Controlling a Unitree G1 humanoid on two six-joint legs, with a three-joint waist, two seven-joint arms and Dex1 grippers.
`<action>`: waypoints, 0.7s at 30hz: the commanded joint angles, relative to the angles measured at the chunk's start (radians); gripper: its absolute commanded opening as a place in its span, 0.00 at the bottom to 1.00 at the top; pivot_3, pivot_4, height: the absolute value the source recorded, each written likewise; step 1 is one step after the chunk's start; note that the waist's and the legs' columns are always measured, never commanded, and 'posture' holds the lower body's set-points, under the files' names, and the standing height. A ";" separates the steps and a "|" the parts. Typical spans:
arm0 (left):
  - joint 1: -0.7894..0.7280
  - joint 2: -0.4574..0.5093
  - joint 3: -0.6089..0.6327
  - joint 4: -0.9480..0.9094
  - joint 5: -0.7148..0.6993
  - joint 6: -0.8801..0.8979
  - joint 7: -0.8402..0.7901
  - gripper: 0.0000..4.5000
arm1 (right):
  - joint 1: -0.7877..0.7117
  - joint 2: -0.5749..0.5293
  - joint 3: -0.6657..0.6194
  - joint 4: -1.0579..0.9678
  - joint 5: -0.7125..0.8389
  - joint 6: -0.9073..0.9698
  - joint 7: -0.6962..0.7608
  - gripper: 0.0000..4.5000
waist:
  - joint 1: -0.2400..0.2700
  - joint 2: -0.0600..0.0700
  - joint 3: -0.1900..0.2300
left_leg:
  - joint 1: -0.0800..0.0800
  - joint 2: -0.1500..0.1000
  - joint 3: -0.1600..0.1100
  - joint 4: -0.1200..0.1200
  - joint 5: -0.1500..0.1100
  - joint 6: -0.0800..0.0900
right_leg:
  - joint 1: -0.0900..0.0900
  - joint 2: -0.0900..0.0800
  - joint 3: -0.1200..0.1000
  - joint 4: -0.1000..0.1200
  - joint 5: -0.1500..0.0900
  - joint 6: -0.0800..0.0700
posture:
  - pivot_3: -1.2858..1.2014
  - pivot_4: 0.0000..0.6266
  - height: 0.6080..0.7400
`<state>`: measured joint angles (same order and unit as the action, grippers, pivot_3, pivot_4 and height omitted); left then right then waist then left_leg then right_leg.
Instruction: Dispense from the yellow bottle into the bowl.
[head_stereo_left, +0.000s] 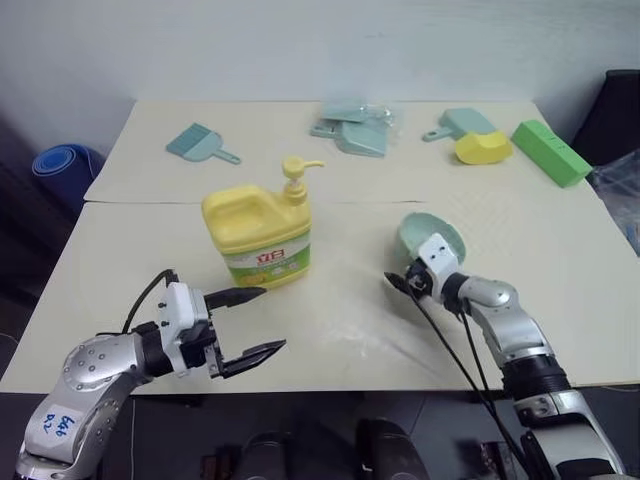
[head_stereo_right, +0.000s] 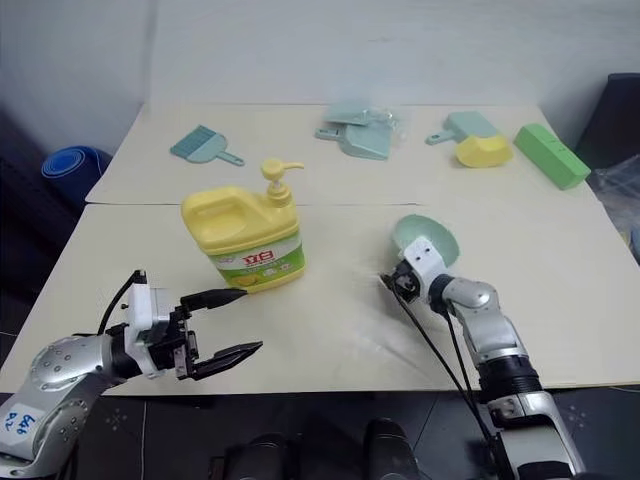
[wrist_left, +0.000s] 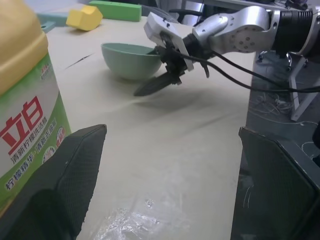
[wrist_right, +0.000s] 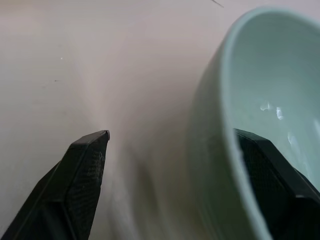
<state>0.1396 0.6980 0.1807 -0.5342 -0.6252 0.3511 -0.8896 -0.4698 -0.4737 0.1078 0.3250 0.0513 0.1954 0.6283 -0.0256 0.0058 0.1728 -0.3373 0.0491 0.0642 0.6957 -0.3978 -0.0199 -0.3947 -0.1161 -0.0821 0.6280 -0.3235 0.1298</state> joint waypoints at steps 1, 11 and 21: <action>-0.008 0.014 0.043 -0.031 -0.053 0.024 -0.005 1.00 | -0.007 0.001 -0.007 -0.005 -0.013 -0.045 -0.001 0.75 | -0.001 0.000 0.000 | 0.000 0.000 0.000 0.000 0.000 0.000 | 0.000 0.000 0.000 0.000 0.000 0.000 | 0.52 0.24 1.00; -0.117 0.002 0.062 0.038 -0.045 0.032 0.020 1.00 | -0.004 0.005 -0.031 -0.020 0.016 -0.001 0.045 0.75 | -0.004 0.000 0.000 | 0.000 0.000 0.000 -0.001 0.000 0.000 | 0.000 0.000 0.000 0.000 0.000 0.000 | 0.52 0.24 1.00; -0.096 -0.027 0.012 0.024 -0.011 0.014 0.022 1.00 | -0.016 -0.019 -0.036 -0.065 0.007 -0.034 0.063 0.99 | -0.002 0.000 0.000 | 0.000 0.000 0.000 -0.001 0.000 0.000 | 0.000 0.000 0.000 0.000 0.000 0.000 | 0.52 0.24 1.00</action>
<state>0.0439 0.6744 0.1899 -0.4932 -0.6397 0.3836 -0.8671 -0.4796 -0.4737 0.1016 0.2951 0.0396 0.1588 0.6812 -0.0279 0.0058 0.1729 -0.3376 0.0490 0.0645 0.6951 -0.3978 -0.0199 -0.3951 -0.1160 -0.0817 0.6276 -0.3233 0.1301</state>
